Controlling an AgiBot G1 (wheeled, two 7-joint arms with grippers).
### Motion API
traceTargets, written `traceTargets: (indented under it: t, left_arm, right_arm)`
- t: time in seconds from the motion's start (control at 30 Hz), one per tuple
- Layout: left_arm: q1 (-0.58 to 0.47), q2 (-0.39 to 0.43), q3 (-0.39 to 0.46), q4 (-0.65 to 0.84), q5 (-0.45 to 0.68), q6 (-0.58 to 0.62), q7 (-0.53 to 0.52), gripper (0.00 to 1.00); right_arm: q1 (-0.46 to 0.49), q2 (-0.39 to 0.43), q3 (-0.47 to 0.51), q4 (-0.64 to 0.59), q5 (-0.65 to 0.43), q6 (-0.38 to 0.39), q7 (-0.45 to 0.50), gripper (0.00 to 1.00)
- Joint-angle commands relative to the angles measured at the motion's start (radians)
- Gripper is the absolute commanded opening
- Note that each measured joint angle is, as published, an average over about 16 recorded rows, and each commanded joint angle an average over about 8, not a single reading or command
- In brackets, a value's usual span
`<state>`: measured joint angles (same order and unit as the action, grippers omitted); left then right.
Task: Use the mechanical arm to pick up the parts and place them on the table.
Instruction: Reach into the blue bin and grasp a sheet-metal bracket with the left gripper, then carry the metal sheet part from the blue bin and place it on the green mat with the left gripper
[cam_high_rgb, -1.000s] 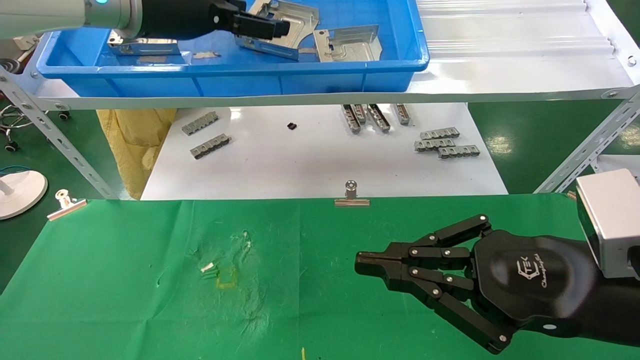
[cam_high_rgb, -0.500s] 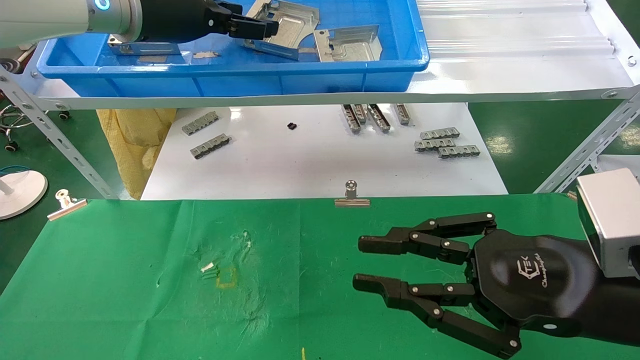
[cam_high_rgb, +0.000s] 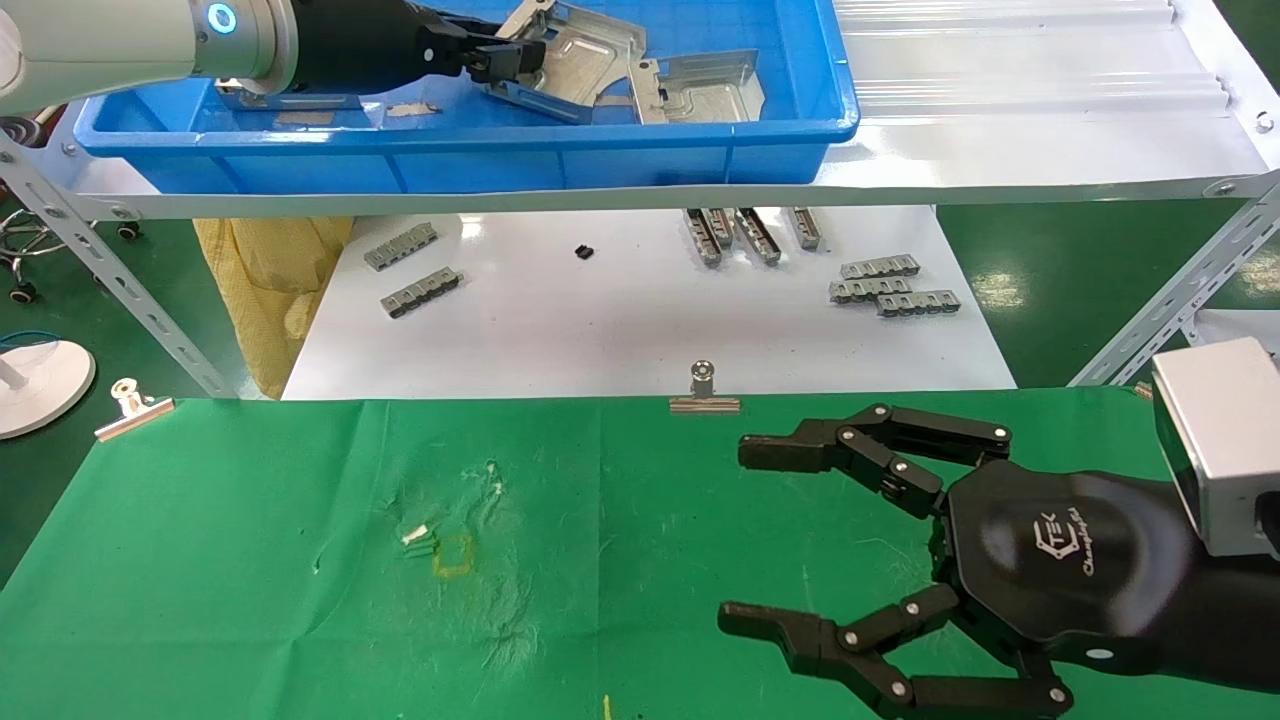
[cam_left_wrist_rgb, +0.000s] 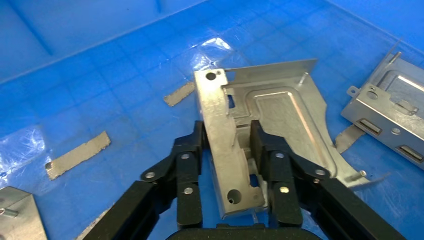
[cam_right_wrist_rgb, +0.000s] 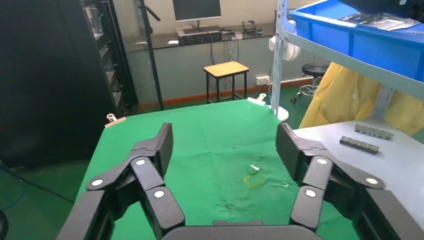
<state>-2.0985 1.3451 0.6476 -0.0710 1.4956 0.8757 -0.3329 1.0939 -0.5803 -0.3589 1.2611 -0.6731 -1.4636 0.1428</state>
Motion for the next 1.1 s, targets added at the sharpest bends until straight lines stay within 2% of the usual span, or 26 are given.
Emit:
traceTargets:
  t: [0.03,0.27,0.43,0.83,1.1]
  left_arm:
    - [0.002,0.000,0.002,-0.002,0.001,-0.003,-0.004,0.00]
    - [-0.001,-0.015,-0.022,-0.022,-0.039,0.001,0.017,0.00]
    - [0.010,-0.055,-0.076,-0.058,-0.120,0.061,0.102,0.00]
    - [0.059,-0.181,-0.159,-0.120,-0.257,0.395,0.371,0.00]
    - [0.135,-0.278,-0.160,-0.196,-0.309,0.692,0.569,0.00]
  right_arm:
    - [0.000,0.000,0.000,0.000,0.000,0.000,0.000,1.00]
    - [0.000,0.000,0.000,0.000,0.000,0.000,0.000,1.00]
    - [0.000,0.000,0.000,0.000,0.000,0.000,0.000,1.00]
    - [0.000,0.000,0.000,0.000,0.000,0.000,0.000,1.00]
    - [0.000,0.000,0.000,0.000,0.000,0.000,0.000,1.00]
